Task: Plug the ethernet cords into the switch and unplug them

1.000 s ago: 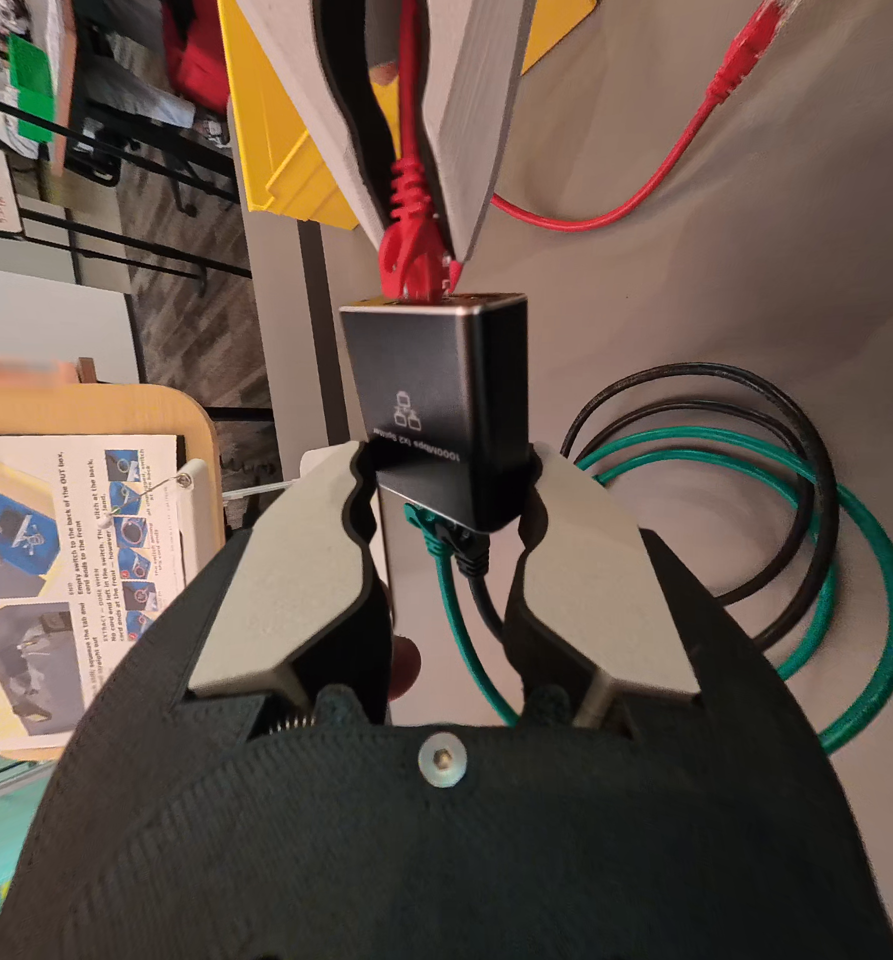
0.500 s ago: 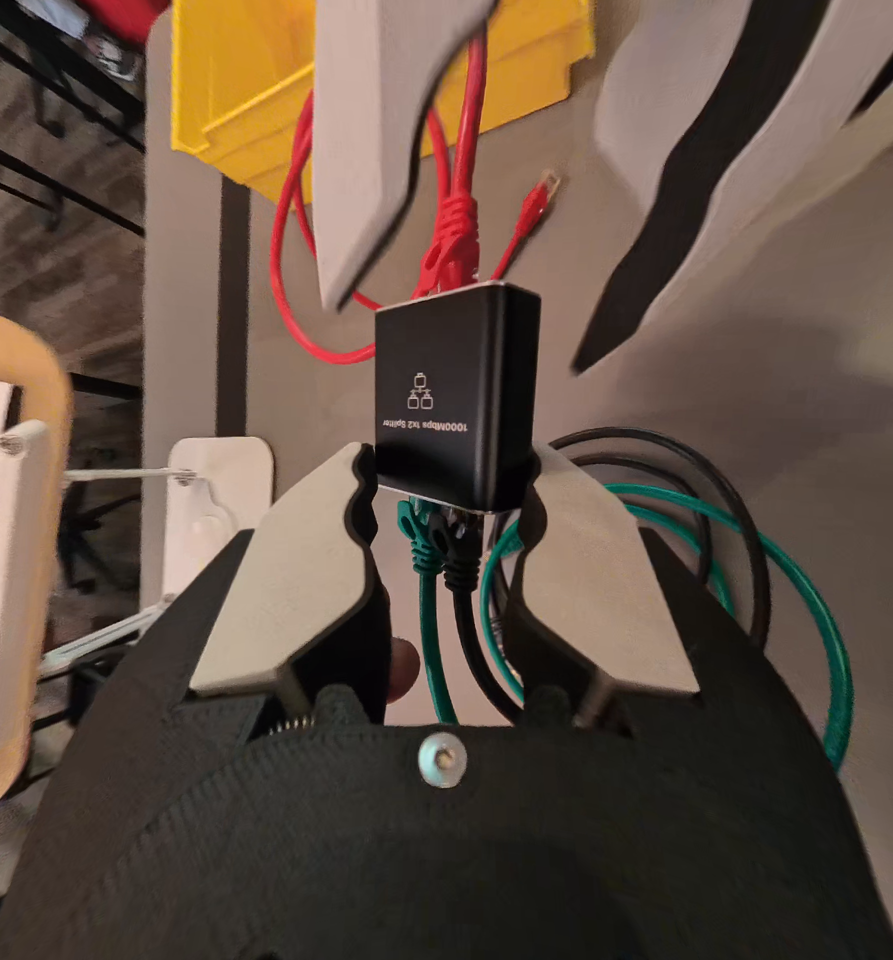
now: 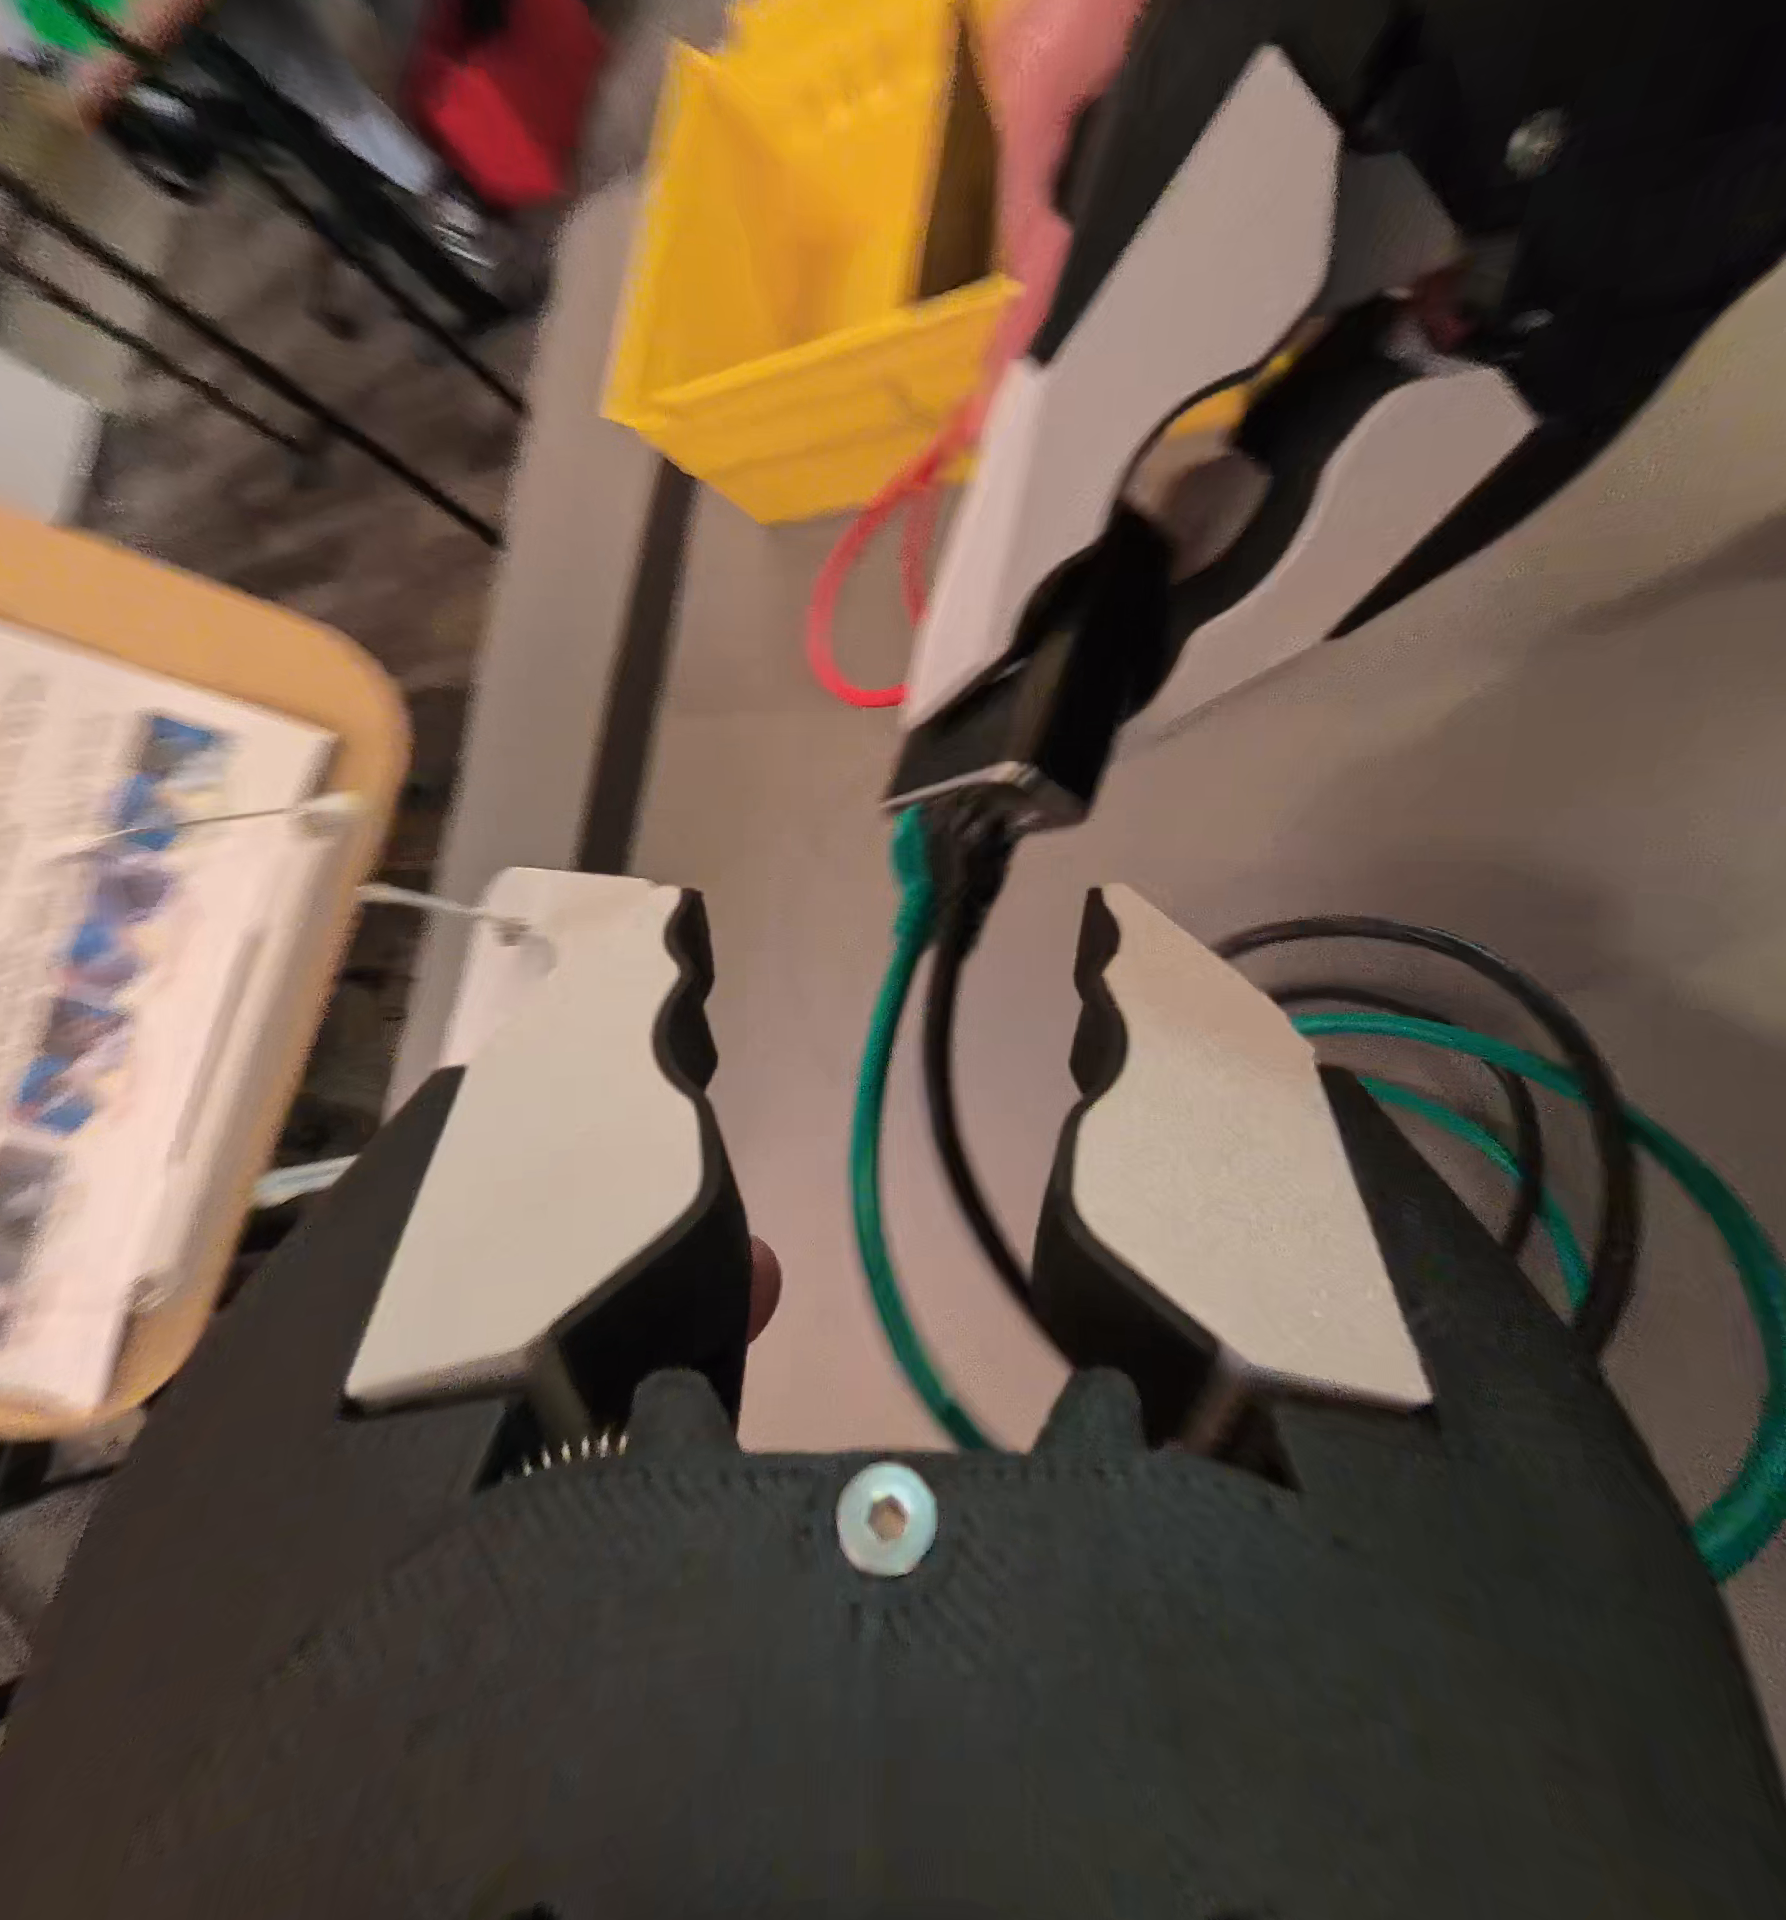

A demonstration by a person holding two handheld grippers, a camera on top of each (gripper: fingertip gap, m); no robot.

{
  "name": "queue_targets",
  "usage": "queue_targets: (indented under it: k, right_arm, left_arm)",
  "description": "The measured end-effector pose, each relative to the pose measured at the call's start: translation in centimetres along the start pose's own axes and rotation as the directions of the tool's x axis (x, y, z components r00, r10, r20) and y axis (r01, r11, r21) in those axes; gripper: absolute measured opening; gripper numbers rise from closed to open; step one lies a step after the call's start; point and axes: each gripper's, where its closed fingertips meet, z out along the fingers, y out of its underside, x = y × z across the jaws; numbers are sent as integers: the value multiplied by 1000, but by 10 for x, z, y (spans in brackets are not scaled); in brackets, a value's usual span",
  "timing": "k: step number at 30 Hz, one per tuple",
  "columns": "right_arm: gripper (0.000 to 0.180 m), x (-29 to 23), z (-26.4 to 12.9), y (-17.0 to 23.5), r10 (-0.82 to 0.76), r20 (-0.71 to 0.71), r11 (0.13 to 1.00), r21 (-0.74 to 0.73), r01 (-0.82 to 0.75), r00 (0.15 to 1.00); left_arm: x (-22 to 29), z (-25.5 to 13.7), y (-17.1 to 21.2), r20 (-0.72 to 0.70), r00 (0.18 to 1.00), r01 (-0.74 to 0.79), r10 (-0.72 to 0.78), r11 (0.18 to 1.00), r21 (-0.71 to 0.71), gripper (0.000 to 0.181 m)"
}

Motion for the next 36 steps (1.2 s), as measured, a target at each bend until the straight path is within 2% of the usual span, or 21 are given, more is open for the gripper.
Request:
queue_targets:
  k: [4, 7, 9, 16, 18, 23, 26, 30, 36]
  right_arm:
    - [22, 31, -15, 13, 146, -58, 989, -5, -147, 988]
    - [22, 61, -28, 21, 245, -129, 969, 6, -247, 961]
    - [22, 83, -38, 25, 281, -177, 959, 3, -285, 943]
    - [22, 195, -79, 36, 400, -319, 915, 83, -395, 859]
    - [23, 236, -96, 44, 409, -373, 909, 91, -406, 833]
    - [23, 324, -138, 89, 369, -521, 914, 52, -403, 769]
    - [23, 353, -159, 127, 421, -556, 884, 74, -462, 717]
    - [22, 368, -179, 181, 588, -549, 780, 188, -597, 594]
    - [23, 351, -169, 252, 834, -429, 518, 396, -758, 346]
  left_arm:
    - [-56, -75, -11, 303, 943, 46, -135, 958, 284, 53]
    - [-72, -125, -4, 431, 859, 60, -276, 891, 450, 44]
    - [-65, -138, 7, 442, 838, 68, -320, 865, 497, 40]
    - [-8, -104, 56, 442, 871, 80, -215, 949, 305, 40]
    - [13, -88, 64, 378, 896, 121, -234, 947, 298, 40]
    - [45, -50, 84, 293, 915, 196, -277, 940, 278, 39]
    - [60, -28, 94, 245, 928, 219, -281, 943, 250, 38]
    - [70, -3, 109, 217, 941, 222, -260, 957, 186, 38]
    - [77, 17, 115, 168, 944, 257, -285, 952, 167, 36]
